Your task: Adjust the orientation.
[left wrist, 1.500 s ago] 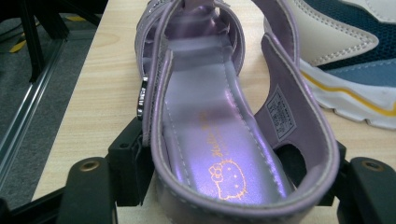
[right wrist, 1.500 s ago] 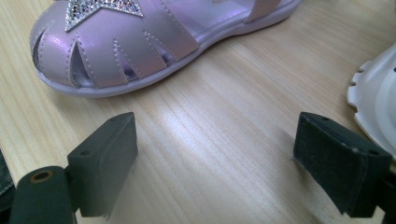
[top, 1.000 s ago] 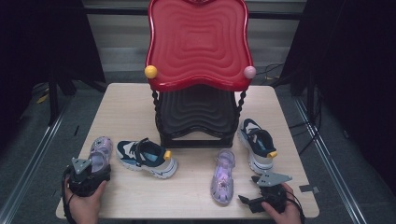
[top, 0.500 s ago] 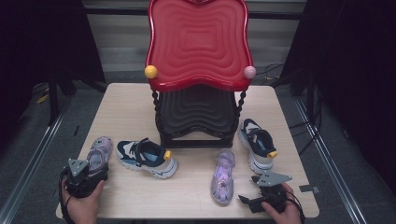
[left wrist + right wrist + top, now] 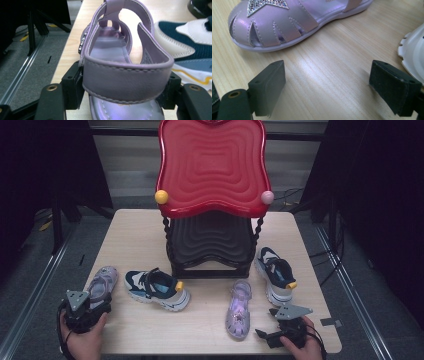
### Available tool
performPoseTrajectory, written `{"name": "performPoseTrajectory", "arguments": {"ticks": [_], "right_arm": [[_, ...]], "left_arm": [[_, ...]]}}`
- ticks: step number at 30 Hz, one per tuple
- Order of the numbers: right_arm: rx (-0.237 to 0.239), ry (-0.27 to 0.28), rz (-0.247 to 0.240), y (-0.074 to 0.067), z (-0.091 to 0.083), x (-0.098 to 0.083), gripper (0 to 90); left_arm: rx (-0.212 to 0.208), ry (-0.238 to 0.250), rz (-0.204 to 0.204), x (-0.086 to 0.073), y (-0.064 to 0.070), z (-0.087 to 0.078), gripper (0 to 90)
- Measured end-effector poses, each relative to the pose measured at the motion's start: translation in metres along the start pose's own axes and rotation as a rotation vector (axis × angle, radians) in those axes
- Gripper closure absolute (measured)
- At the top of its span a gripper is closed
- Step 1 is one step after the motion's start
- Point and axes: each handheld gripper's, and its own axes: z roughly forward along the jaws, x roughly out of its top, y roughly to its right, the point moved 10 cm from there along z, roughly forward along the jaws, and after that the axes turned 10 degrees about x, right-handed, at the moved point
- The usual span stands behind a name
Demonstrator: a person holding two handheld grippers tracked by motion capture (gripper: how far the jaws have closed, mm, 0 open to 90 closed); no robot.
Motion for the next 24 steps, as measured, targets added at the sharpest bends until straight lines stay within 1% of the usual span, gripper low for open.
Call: {"name": "performPoseTrajectory", "arguments": {"ticks": [3, 7, 9, 12, 15, 16, 17, 20, 22, 24], "right_arm": [[0.0, 0.0, 0.001, 0.0, 0.0, 0.0, 13.1], [0.0, 0.0, 0.0, 0.0, 0.0, 0.0, 13.1], [0.0, 0.0, -0.001, 0.0, 0.0, 0.0, 13.1], [0.0, -0.001, 0.003, 0.0, 0.0, 0.0, 13.1], [0.0, 0.0, 0.0, 0.0, 0.0, 0.0, 13.1], [-0.001, 0.0, 0.001, 0.0, 0.0, 0.0, 13.1], [-0.001, 0.0, 0.001, 0.0, 0.0, 0.0, 13.1], [0.0, 0.0, 0.003, 0.0, 0.0, 0.0, 13.1], [-0.002, 0.001, 0.003, 0.0, 0.0, 0.0, 13.1], [-0.001, 0.0, 0.005, 0.0, 0.0, 0.0, 13.1]], "left_arm": [[-0.008, 0.023, 0.006, 0.006, 0.0, -0.006, 35.8], [-0.016, 0.033, 0.012, 0.01, 0.002, -0.009, 35.9], [-0.028, 0.049, 0.015, 0.015, 0.007, -0.014, 35.9], [-0.033, 0.06, 0.018, 0.018, 0.009, -0.016, 35.9], [-0.045, 0.076, 0.02, 0.023, 0.013, -0.02, 36.0], [-0.058, 0.086, 0.015, 0.026, 0.016, -0.024, 36.0], [-0.058, 0.086, 0.015, 0.026, 0.016, -0.024, 36.0], [-0.067, 0.105, 0.013, 0.031, 0.019, -0.029, 36.0], [-0.083, 0.13, 0.017, 0.038, 0.024, -0.035, 36.1], [-0.088, 0.138, 0.019, 0.041, 0.025, -0.037, 36.1]]}}
